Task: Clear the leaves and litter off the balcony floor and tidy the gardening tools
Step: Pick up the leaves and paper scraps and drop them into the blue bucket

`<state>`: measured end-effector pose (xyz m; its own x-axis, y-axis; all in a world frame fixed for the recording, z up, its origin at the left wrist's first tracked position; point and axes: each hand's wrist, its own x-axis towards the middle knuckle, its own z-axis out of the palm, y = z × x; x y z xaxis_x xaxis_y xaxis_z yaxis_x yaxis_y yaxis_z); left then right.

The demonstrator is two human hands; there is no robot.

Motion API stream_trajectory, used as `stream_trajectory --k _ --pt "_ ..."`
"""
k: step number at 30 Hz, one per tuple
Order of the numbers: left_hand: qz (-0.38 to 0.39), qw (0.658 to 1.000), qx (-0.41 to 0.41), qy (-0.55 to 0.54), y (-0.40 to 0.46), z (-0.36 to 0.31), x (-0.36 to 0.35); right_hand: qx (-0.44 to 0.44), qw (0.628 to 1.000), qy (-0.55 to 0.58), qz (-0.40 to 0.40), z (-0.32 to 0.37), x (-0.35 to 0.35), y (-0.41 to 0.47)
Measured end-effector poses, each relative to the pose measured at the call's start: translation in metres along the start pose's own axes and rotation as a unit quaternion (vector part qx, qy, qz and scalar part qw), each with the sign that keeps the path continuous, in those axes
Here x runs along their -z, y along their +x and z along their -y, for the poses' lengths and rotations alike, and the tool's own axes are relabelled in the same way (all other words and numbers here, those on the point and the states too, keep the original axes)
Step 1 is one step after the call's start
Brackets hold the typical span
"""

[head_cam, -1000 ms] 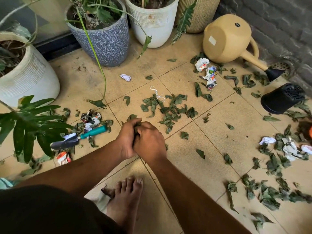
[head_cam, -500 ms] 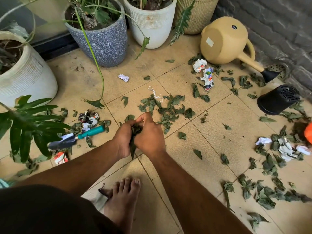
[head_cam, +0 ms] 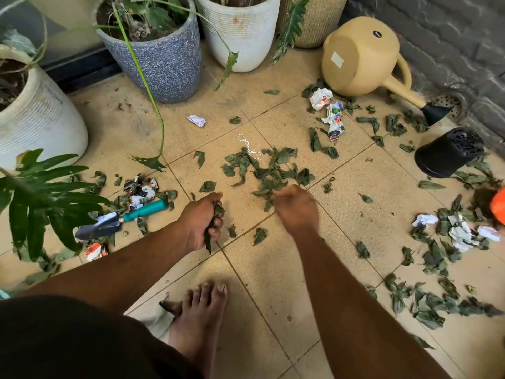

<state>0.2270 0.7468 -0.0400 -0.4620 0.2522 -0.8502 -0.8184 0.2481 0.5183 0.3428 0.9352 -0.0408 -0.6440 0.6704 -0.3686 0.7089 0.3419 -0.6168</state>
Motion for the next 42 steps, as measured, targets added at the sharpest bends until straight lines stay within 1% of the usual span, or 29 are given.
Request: stream_trajectory --k 1,2,3,5,7,10,12,15,17,19,21,23,25,27,30,34,36,38,40,42 --pt "0.005 1.000 -0.009 0.001 0.003 -0.004 0.002 -0.039 0.995 -0.080 -0.041 -0.019 0.008 0.005" --pt "-0.011 1.000 0.005 0.002 0.006 0.002 0.007 -0.087 0.985 -0.136 -0.068 -0.038 0.016 0.006" --pt "-0.013 1.000 0.021 -0.003 0.009 0.000 0.009 -0.131 0.973 -0.171 -0.079 -0.054 0.022 0.005" --pt "-0.007 1.000 0.017 -0.004 0.011 0.009 0.015 -0.191 0.959 -0.197 -0.071 -0.081 0.028 -0.002" --pt "-0.015 1.000 0.018 -0.002 0.010 0.004 0.017 -0.205 0.957 -0.199 -0.059 -0.097 0.021 -0.007" --pt "-0.019 1.000 0.021 0.003 0.012 0.011 0.019 -0.177 0.970 -0.154 -0.059 -0.094 0.001 -0.007" --pt "-0.017 1.000 0.024 0.010 0.009 0.011 0.020 -0.107 0.987 -0.119 -0.024 -0.077 -0.013 -0.005" --pt "-0.023 0.999 0.025 0.006 0.007 0.011 0.020 0.046 0.995 -0.076 0.033 -0.047 -0.031 -0.008" --pt "-0.026 0.999 0.021 0.003 0.003 0.009 0.021 0.128 0.984 -0.125 0.011 -0.032 -0.043 -0.014" --pt "-0.028 0.999 0.019 0.001 0.002 0.008 0.025 0.219 0.948 -0.230 -0.016 -0.022 -0.056 -0.023" --pt "-0.034 0.999 0.020 0.005 0.002 0.008 0.031 0.317 0.902 -0.293 0.012 -0.013 -0.069 -0.034" --pt "-0.040 0.999 0.018 0.006 0.004 0.010 0.038 0.409 0.852 -0.322 0.050 -0.009 -0.085 -0.042" --pt "-0.047 0.999 0.018 0.004 0.006 0.012 0.045 0.462 0.815 -0.340 0.082 -0.010 -0.101 -0.048" --pt "-0.050 0.999 0.020 0.005 0.008 0.015 0.051 0.472 0.801 -0.357 0.091 -0.013 -0.109 -0.051" --pt "-0.047 0.999 0.025 0.008 0.010 0.020 0.061 0.436 0.815 -0.379 0.053 -0.021 -0.101 -0.046" --pt "-0.033 0.999 0.034 0.007 0.008 0.026 0.067 0.353 0.842 -0.408 0.014 -0.046 -0.073 -0.034" --pt "-0.031 0.999 0.032 0.004 0.005 0.027 0.066 0.315 0.867 -0.385 -0.024 -0.049 -0.064 -0.028" --pt "-0.026 0.999 0.032 0.000 0.004 0.025 0.065 0.289 0.896 -0.333 -0.059 -0.039 -0.060 -0.016" --pt "-0.023 0.999 0.033 -0.004 0.003 0.024 0.063 0.266 0.915 -0.296 -0.060 -0.024 -0.059 0.002" --pt "-0.025 0.999 0.032 -0.007 0.002 0.023 0.062 0.240 0.923 -0.299 -0.017 -0.011 -0.061 0.019"
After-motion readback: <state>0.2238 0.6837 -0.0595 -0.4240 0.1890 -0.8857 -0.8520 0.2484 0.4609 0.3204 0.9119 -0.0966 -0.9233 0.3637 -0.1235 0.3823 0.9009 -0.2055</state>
